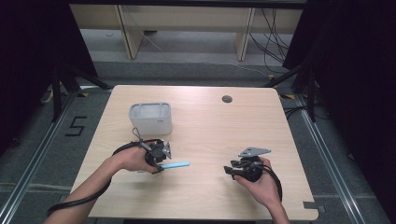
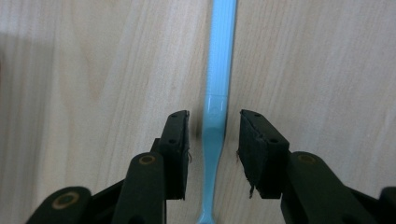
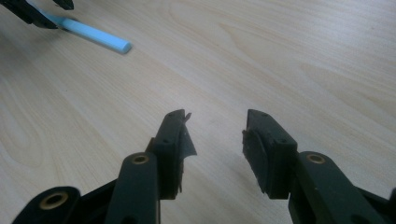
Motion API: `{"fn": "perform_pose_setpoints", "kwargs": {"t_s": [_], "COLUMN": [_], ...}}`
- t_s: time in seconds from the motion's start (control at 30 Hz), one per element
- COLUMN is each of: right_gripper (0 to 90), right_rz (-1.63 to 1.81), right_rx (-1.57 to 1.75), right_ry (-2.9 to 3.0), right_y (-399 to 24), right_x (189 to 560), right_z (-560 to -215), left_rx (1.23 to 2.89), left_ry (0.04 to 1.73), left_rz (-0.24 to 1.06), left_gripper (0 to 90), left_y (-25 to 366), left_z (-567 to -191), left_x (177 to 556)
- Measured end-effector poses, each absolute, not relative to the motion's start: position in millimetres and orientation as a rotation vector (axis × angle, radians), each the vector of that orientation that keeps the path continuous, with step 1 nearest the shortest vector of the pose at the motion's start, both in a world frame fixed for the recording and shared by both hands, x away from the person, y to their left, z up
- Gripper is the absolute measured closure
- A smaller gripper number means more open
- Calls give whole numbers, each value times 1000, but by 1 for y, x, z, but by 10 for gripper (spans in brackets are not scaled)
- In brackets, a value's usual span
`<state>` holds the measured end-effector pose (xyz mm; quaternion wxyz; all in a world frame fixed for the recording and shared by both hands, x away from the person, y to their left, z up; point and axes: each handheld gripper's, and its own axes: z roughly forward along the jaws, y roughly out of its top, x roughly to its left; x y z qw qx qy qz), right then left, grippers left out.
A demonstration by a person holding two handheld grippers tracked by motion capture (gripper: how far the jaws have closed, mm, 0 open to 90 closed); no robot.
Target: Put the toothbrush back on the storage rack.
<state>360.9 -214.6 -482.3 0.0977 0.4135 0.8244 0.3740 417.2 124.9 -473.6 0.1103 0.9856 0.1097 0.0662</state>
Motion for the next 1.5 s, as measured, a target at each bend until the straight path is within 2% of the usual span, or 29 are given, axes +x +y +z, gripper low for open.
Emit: {"fn": "perform_pose_setpoints", "kwargs": {"t_s": [0.1,0.7,1.17,1.43,1.5], "right_gripper": [588,584,568,530,522], "right_rz": [1102,1103,1076,1044,1004], "right_rx": [1323,1227,1295,939,820], "right_ry": [2437,2435,2473,2639,2734], "right_y": [-211,-214,-209,-198,-183], "right_x": [357,361,357,360,358], "right_z": [-481,-482,-480,-480,-480], "left_rx": [2900,2957,3006,2979,2962], "left_ry": [334,316,302,244,179], "left_rz": [178,96,26,12,12], "left_gripper": [632,705,779,779,780], "left_y": [122,110,104,104,101], "left_z": [-474,-478,-478,-471,-463], "left_x": [420,429,429,417,406]}}
